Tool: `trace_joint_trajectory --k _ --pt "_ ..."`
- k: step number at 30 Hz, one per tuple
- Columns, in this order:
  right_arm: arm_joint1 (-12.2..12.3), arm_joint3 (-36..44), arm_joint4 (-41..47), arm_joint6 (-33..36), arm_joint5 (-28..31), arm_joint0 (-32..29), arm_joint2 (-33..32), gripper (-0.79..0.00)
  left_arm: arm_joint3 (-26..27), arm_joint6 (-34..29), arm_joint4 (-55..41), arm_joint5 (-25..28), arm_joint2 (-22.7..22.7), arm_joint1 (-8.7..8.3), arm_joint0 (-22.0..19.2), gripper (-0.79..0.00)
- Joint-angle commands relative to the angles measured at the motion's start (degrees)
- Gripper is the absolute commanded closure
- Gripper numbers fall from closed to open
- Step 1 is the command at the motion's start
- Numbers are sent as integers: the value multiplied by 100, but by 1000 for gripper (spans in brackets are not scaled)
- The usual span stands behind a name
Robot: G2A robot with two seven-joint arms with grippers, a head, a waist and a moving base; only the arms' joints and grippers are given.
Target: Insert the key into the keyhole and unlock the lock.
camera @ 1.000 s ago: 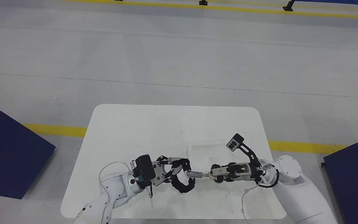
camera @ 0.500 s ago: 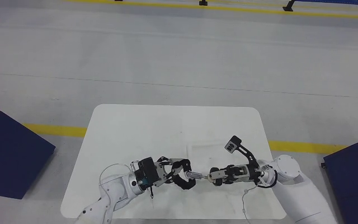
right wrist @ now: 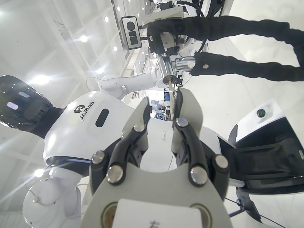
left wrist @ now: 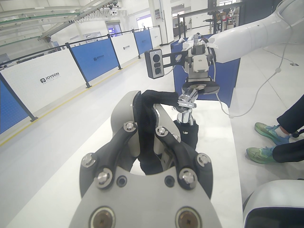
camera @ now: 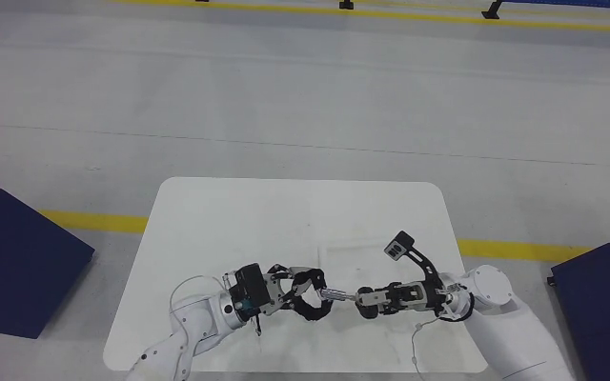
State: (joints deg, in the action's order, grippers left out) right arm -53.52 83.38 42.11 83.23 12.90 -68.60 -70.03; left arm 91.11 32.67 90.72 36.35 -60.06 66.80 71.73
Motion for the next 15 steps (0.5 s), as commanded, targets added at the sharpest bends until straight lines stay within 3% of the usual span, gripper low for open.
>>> trace_joint_trajectory --k 1,7,15 --pt "-1 1 5 1 10 -9 -12 0 -10 0 -8 4 6 -1 -10 0" --pt "-9 13 54 -8 -208 -5 3 0 -10 17 46 -75 11 -6 -33 0" --pt "-15 -187 456 226 -1435 172 85 0 204 227 669 -677 -42 -43 80 0"
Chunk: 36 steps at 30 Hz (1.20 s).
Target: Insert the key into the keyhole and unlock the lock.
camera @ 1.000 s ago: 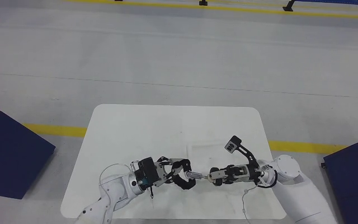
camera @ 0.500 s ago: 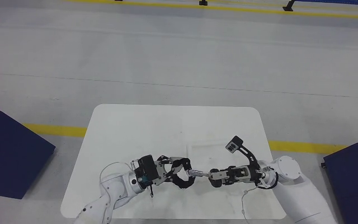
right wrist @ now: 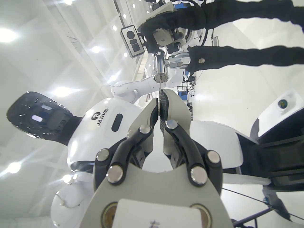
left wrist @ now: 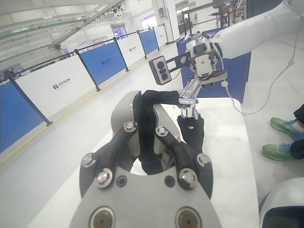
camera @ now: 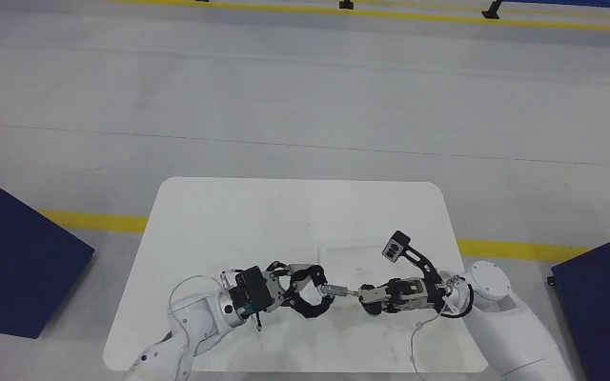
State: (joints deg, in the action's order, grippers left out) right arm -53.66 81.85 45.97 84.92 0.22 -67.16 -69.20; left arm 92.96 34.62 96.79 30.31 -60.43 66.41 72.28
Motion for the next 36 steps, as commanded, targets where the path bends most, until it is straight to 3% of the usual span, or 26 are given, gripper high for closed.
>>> trace_joint_trajectory --k 1,14,25,36 --pt "1 -58 91 129 -306 59 21 0 41 62 124 -105 -5 -10 41 0" --pt "-7 -66 198 181 -547 74 69 0 91 175 157 -133 -24 -39 94 0" --pt "7 -7 636 -251 -2209 -36 152 0 187 125 418 -372 -22 -60 138 0" --pt "174 53 1644 -1084 -3044 20 610 0 199 99 530 -471 -4 -73 155 0"
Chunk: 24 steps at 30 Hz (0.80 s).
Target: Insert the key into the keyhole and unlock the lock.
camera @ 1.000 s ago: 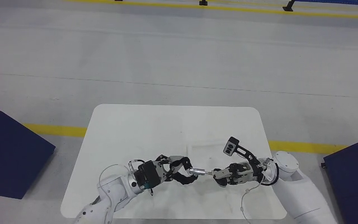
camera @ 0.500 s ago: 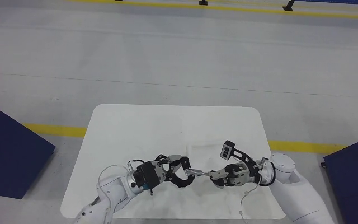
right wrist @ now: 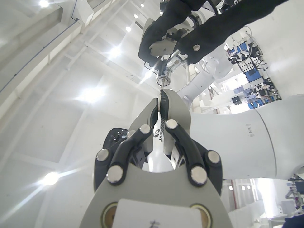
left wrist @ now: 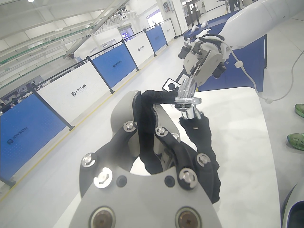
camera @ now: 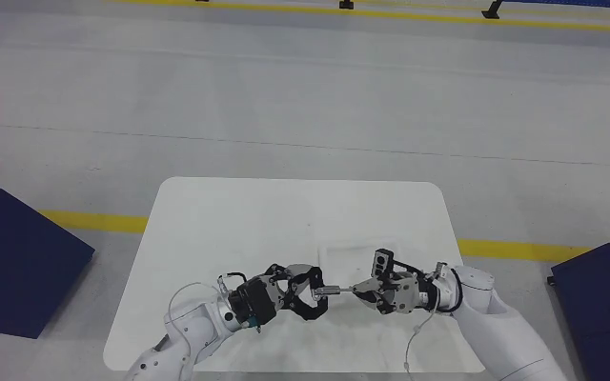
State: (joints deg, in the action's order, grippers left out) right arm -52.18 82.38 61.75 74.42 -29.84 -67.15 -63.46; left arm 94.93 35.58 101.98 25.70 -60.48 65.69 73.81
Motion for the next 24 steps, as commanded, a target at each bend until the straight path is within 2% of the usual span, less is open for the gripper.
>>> trace_joint_trajectory --k 1,13,18,24 --pt "56 6 57 -50 -53 47 55 0 -2 -1 19 -20 2 -3 5 0" --pt "103 46 69 -70 6 47 116 0 -6 -136 -153 -187 -59 -3 60 0" --pt "92 173 356 -394 -384 -61 81 0 8 -140 -157 -227 -66 -5 78 0" --pt "107 238 427 -501 -503 -118 -12 0 13 -168 -154 -233 -66 -8 89 0"
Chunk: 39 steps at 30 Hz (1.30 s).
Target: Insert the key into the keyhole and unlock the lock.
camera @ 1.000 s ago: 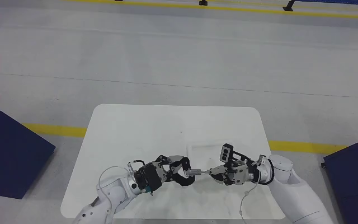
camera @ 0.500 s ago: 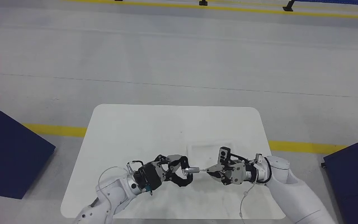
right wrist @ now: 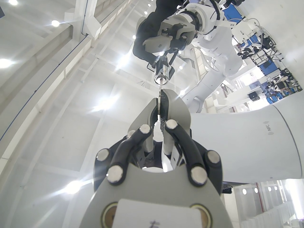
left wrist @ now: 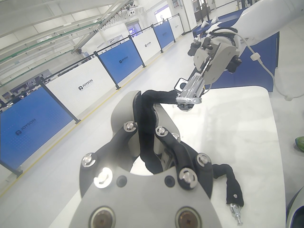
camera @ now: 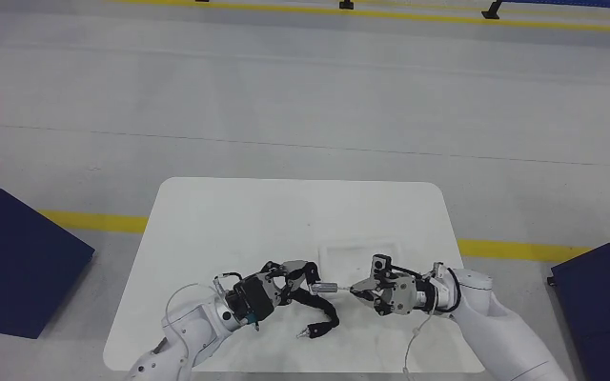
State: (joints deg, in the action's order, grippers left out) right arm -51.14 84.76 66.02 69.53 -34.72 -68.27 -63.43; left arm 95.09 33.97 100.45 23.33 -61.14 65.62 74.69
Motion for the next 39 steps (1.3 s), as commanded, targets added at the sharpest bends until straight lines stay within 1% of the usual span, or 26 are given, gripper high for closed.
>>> trace_joint_trajectory --k 1,3,4,5,8,11,13,15,17,23,27,29,34,37,39 --pt "3 -1 16 -28 -31 -18 -27 0 1 -13 -5 7 1 -1 1 0" --pt "5 2 27 -71 -73 -34 -37 0 5 -21 -8 7 3 -1 2 0" --pt "5 -1 21 -87 -83 -36 -45 -299 7 -23 -8 6 4 -1 2 0" --pt "6 -2 -7 -104 -64 -37 -52 -785 8 -19 -17 12 8 -1 3 0" --pt "8 5 -151 -139 103 -44 -75 -785 -3 -16 -74 21 11 2 2 0" --pt "14 29 -430 -159 545 -62 -131 -785 -20 -29 -154 35 9 7 -10 0" --pt "24 65 -736 -172 1142 -92 -222 -785 -26 -46 -187 47 7 9 -21 0" --pt "31 85 -1015 -187 1948 -167 -358 -785 -27 -48 -204 45 8 10 -25 0" --pt "26 50 -955 -23 2506 -295 -468 -785 -35 -50 -224 45 8 11 -26 0" --pt "46 -45 -1341 180 3986 -525 -860 -785 -43 -45 -234 71 15 12 -41 0" --pt "43 -125 -1527 221 4623 -632 -1018 -785 -56 -60 -241 75 21 13 -49 0" --pt "37 -135 -1733 187 5090 -679 -1087 -785 -69 -59 -243 75 23 14 -56 0" --pt "37 -135 -1733 187 5090 -679 -1087 -785 -148 -94 -369 24 -27 20 -86 0" --pt "37 -135 -1733 187 5090 -679 -1087 -785 -7 -144 -468 -13 -251 -9 -63 0" --pt "37 -135 -1733 187 5090 -679 -1087 -785 193 -212 -365 1 -456 -52 -13 0"
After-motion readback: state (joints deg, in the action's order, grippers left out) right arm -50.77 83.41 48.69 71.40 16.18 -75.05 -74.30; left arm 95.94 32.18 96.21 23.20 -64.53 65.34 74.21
